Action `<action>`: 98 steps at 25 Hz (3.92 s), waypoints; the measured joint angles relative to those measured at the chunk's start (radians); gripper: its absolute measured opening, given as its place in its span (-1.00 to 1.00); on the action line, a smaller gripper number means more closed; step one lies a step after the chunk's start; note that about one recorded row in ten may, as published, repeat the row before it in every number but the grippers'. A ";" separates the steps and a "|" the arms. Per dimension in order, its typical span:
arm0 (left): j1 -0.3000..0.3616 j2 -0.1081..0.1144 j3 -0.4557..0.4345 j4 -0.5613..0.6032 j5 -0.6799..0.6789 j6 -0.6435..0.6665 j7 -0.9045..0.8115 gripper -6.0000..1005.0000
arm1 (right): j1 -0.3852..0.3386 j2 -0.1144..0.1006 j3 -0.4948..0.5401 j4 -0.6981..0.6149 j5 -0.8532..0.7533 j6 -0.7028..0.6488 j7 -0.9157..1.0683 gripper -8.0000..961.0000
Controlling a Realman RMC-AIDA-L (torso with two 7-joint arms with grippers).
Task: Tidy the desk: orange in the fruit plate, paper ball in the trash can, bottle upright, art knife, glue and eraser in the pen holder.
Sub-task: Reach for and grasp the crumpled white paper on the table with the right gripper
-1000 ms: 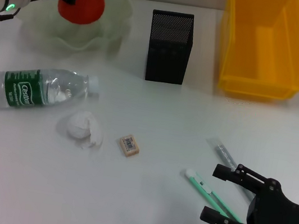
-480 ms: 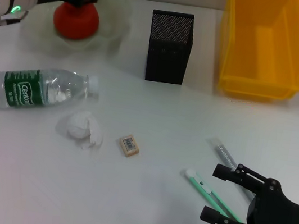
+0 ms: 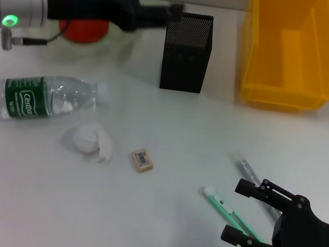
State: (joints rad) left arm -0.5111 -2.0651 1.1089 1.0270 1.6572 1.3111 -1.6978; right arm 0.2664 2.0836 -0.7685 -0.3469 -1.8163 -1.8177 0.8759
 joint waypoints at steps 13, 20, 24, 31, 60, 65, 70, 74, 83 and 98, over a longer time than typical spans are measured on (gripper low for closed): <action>0.135 -0.002 0.022 -0.143 -0.135 0.637 0.391 0.28 | -0.005 -0.003 0.054 -0.008 0.000 -0.007 0.006 0.71; 0.158 0.005 -0.019 -0.312 -0.132 0.634 0.482 0.27 | 0.030 -0.003 0.116 -0.117 0.000 -0.055 0.128 0.71; 0.178 0.006 -0.020 -0.314 -0.132 0.646 0.490 0.27 | 0.147 -0.001 0.106 -0.128 0.000 0.019 0.192 0.71; 0.203 0.011 -0.024 -0.316 -0.130 0.656 0.490 0.27 | 0.309 0.000 0.065 -0.122 -0.008 0.177 0.363 0.71; 0.236 0.034 -0.043 -0.335 -0.128 0.639 0.544 0.27 | 0.791 0.009 -0.685 -0.282 -0.226 0.536 1.308 0.71; 0.237 0.033 -0.043 -0.337 -0.128 0.638 0.544 0.27 | 0.779 0.009 -0.815 -0.275 -0.128 0.625 1.303 0.71; 0.234 0.034 -0.043 -0.337 -0.128 0.624 0.544 0.27 | 0.771 0.009 -0.912 -0.273 -0.053 0.697 1.300 0.71; 0.236 0.036 -0.043 -0.338 -0.128 0.604 0.544 0.27 | 0.772 0.009 -0.948 -0.272 -0.028 0.731 1.300 0.71; 0.242 0.036 -0.043 -0.338 -0.127 0.586 0.544 0.27 | 0.771 0.009 -1.026 -0.251 0.050 0.788 1.294 0.71; 0.237 0.032 -0.043 -0.338 -0.125 0.575 0.544 0.27 | 0.768 0.009 -1.202 -0.247 0.158 0.919 1.287 0.59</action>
State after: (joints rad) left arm -0.2744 -2.0336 1.0661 0.6888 1.5324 1.8860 -1.1535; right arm 1.0346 2.0923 -1.9706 -0.5934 -1.6583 -0.8985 2.1627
